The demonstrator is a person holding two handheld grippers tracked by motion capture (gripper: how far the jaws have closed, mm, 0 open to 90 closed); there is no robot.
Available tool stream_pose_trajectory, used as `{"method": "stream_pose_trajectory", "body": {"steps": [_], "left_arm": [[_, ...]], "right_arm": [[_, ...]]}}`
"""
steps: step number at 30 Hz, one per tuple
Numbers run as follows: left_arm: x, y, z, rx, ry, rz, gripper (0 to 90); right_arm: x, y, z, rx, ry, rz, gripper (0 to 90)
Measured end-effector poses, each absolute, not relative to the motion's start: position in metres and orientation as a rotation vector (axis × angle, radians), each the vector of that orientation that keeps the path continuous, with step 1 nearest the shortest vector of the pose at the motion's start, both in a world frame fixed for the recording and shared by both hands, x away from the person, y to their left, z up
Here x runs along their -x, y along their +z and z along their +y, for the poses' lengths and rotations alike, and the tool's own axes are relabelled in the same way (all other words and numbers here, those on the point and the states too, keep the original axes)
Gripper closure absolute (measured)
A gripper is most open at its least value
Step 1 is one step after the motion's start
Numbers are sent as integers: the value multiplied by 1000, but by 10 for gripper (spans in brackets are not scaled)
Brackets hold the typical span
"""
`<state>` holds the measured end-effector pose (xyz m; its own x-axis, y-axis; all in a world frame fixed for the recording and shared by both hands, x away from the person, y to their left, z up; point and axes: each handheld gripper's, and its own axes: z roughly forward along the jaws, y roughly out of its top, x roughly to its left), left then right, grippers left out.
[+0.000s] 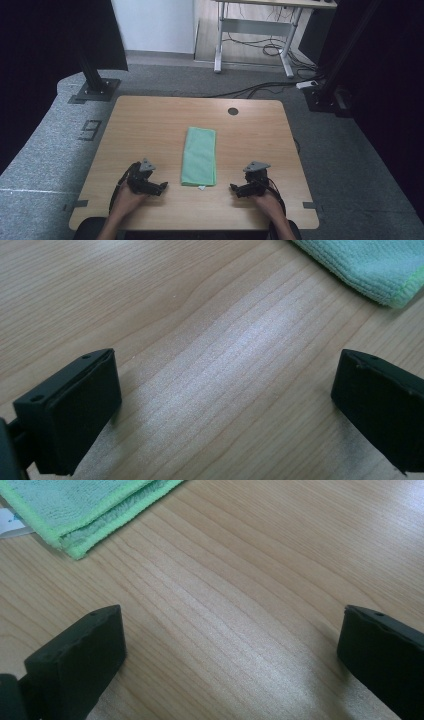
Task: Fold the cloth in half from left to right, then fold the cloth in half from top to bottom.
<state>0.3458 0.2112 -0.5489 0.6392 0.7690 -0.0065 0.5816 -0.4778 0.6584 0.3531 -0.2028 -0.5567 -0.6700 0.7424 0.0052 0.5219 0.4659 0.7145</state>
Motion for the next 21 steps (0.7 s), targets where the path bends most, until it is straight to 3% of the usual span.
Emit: {"method": "stream_pose_trajectory", "body": {"steps": [21], "left_arm": [[-347,-549,211,-2212,399,1085,0]], "right_arm": [[-355,-557,-202,-1074,1018,2412,0]]}}
